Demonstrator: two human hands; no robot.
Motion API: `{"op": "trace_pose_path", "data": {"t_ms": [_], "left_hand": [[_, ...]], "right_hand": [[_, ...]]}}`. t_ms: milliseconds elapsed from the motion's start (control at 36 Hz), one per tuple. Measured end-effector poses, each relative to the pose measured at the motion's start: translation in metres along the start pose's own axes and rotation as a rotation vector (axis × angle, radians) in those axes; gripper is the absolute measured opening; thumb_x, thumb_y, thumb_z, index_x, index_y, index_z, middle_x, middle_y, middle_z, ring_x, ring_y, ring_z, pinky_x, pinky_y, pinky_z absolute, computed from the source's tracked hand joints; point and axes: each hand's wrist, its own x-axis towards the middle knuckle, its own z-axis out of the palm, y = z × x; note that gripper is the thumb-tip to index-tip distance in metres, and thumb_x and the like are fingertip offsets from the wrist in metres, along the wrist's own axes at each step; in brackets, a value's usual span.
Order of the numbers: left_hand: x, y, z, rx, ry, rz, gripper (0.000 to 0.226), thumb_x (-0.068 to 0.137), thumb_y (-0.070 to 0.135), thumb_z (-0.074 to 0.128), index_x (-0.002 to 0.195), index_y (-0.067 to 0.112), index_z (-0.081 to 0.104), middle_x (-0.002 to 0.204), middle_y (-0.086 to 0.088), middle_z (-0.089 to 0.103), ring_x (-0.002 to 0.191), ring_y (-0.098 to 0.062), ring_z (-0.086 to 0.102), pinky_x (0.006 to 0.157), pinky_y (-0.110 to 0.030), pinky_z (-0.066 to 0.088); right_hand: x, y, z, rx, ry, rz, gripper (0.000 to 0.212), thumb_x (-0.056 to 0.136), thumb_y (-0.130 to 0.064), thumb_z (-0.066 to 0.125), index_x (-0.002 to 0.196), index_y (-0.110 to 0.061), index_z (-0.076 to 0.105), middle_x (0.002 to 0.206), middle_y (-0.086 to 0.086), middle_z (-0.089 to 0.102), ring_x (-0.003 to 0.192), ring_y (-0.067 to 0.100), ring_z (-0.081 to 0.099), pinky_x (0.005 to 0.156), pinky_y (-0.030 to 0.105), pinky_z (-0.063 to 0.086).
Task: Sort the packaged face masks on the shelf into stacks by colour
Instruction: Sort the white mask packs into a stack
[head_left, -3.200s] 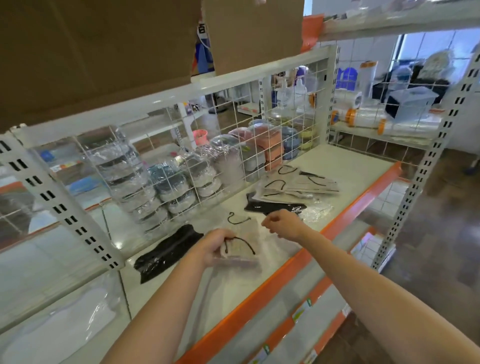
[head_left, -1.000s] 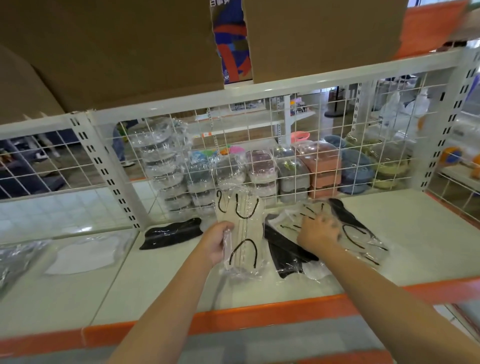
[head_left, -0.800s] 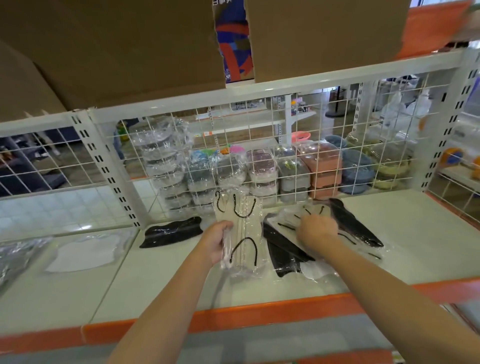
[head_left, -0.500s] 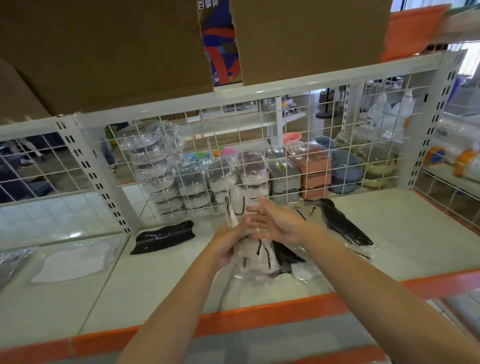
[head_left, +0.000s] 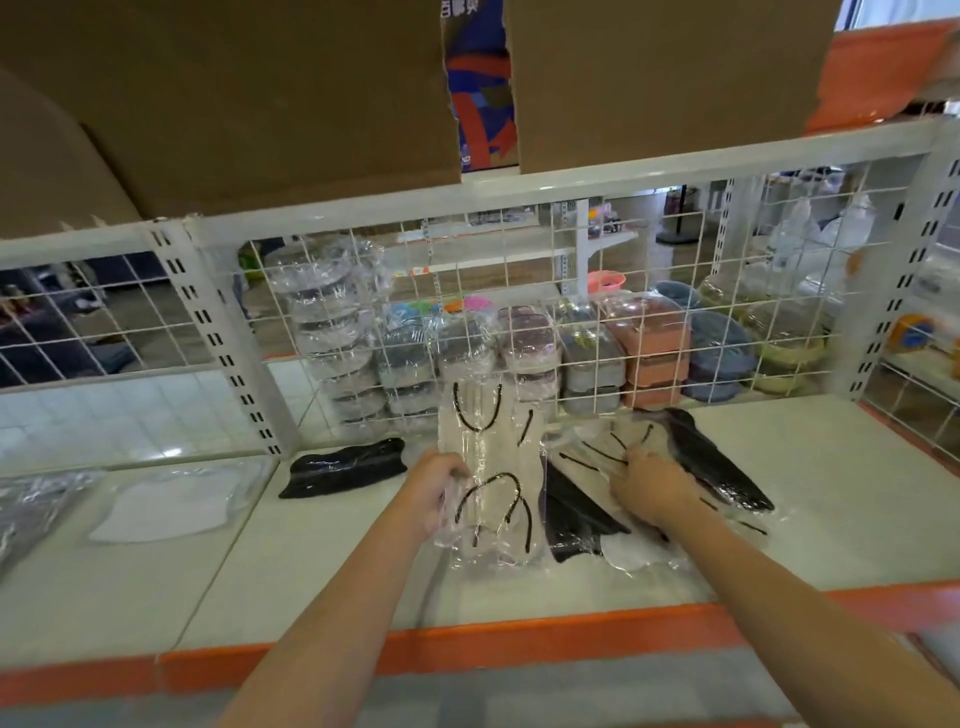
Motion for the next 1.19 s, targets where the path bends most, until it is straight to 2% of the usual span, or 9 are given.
{"op": "trace_pose_path", "data": {"t_ms": [194,278,361,500,611,750,861,972,1194], "left_hand": [[-0.003,0.003,0.012,0.051,-0.028,-0.074,0.01,0.088,0.001,0.048,0.082,0.007,0.053,0.098,-0.016,0.056,0.098,-0.029,0.055,0.093,-0.046,0.047],[-0.009,0.003,0.023,-0.037,-0.128,-0.066,0.021,0.097,0.012,0.045,0.104,0.001,0.061,0.078,-0.01,0.067,0.076,-0.022,0.062,0.068,-0.033,0.051],[-0.006,0.0,0.026,-0.135,-0.227,-0.047,0.049,0.094,0.047,0.043,0.12,0.01,0.062,0.102,-0.012,0.072,0.101,-0.028,0.064,0.092,-0.044,0.049],[-0.004,-0.001,0.015,-0.132,-0.265,-0.014,0.037,0.092,0.024,0.057,0.123,0.004,0.058,0.105,-0.017,0.07,0.093,-0.027,0.069,0.073,-0.035,0.058],[-0.002,-0.002,0.008,-0.127,-0.183,-0.003,0.034,0.092,-0.001,0.049,0.126,-0.004,0.052,0.098,-0.018,0.068,0.086,-0.029,0.067,0.073,-0.04,0.056],[-0.003,0.0,0.0,-0.174,-0.156,0.024,0.027,0.093,-0.003,0.05,0.119,-0.002,0.054,0.08,-0.01,0.072,0.073,-0.021,0.07,0.067,-0.034,0.057],[-0.002,0.002,-0.004,-0.197,-0.118,0.031,0.03,0.092,0.006,0.055,0.121,-0.002,0.056,0.095,-0.014,0.072,0.083,-0.021,0.07,0.062,-0.03,0.058],[0.0,0.003,-0.006,-0.236,-0.079,0.015,0.034,0.093,0.013,0.056,0.124,-0.002,0.053,0.104,-0.017,0.068,0.088,-0.026,0.069,0.061,-0.034,0.058],[-0.004,0.011,-0.017,-0.3,-0.051,0.039,0.033,0.096,0.012,0.05,0.126,-0.002,0.053,0.094,-0.014,0.068,0.085,-0.025,0.067,0.074,-0.04,0.054]], "right_hand": [[-0.022,-0.032,-0.025,0.114,0.171,0.0,0.034,0.101,-0.022,0.03,0.122,-0.007,0.052,0.119,0.014,0.059,0.11,0.031,0.055,0.093,0.036,0.044],[-0.023,-0.057,-0.036,0.837,-0.064,-0.032,0.032,0.102,-0.026,0.034,0.109,-0.006,0.058,0.097,0.01,0.06,0.086,0.023,0.058,0.071,0.025,0.048],[-0.026,-0.074,-0.039,1.353,-0.473,-0.062,0.039,0.097,-0.044,0.04,0.117,-0.013,0.054,0.106,0.008,0.057,0.099,0.023,0.059,0.075,0.026,0.051],[-0.021,-0.075,-0.036,1.41,-0.649,-0.156,0.062,0.097,-0.051,0.03,0.141,-0.008,0.037,0.142,0.012,0.042,0.133,0.025,0.04,0.097,0.033,0.045],[-0.018,-0.07,-0.032,1.415,-0.6,-0.213,0.049,0.1,-0.041,0.033,0.13,-0.006,0.051,0.131,0.011,0.056,0.122,0.022,0.052,0.091,0.032,0.05],[-0.009,-0.068,-0.023,1.05,-0.163,-0.101,0.03,0.092,-0.024,0.057,0.119,-0.011,0.056,0.117,0.007,0.059,0.11,0.02,0.055,0.098,0.036,0.046],[-0.011,-0.063,-0.017,0.986,-0.289,-0.08,0.035,0.085,-0.038,0.066,0.108,-0.013,0.058,0.102,0.0,0.06,0.097,0.014,0.056,0.073,0.026,0.051],[-0.016,-0.064,-0.015,1.123,-0.308,-0.193,0.013,0.086,-0.014,0.067,0.085,-0.004,0.059,0.076,0.008,0.057,0.067,0.013,0.056,0.059,0.021,0.054],[0.002,-0.05,-0.019,0.786,0.091,-0.117,0.025,0.089,-0.006,0.053,0.065,-0.013,0.05,0.065,0.005,0.052,0.067,0.02,0.05,0.057,0.027,0.037]]}}
